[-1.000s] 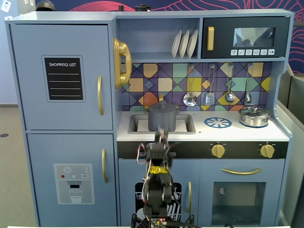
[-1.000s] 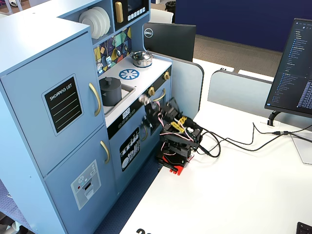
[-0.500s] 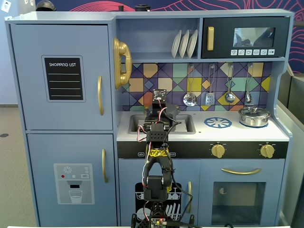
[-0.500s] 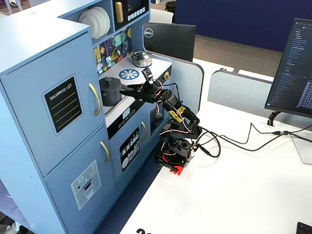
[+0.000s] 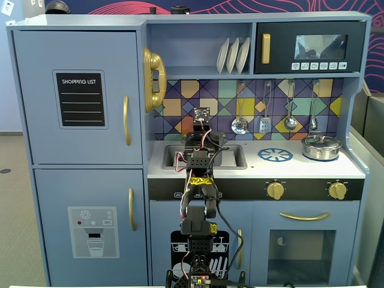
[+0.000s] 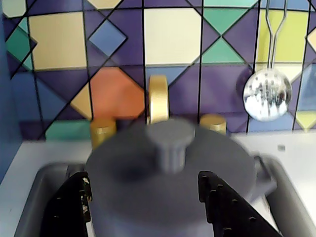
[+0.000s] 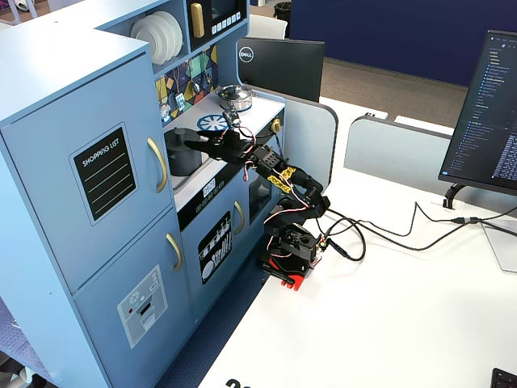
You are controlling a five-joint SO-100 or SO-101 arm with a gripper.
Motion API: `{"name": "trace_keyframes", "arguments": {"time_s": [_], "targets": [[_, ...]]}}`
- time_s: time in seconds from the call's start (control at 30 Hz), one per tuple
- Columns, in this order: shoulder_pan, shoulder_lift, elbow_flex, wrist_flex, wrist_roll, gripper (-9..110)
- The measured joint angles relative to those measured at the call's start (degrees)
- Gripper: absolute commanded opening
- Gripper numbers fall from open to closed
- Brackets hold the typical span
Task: Take off the lid from the gray recipient and place it on the counter
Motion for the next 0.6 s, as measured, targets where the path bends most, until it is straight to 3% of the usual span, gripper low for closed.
{"name": "trace_keyframes", "arguments": {"time_s": [0.6], "targets": [[1.85,-18.72,-11.07,-3.78,-1.76,16]]}}
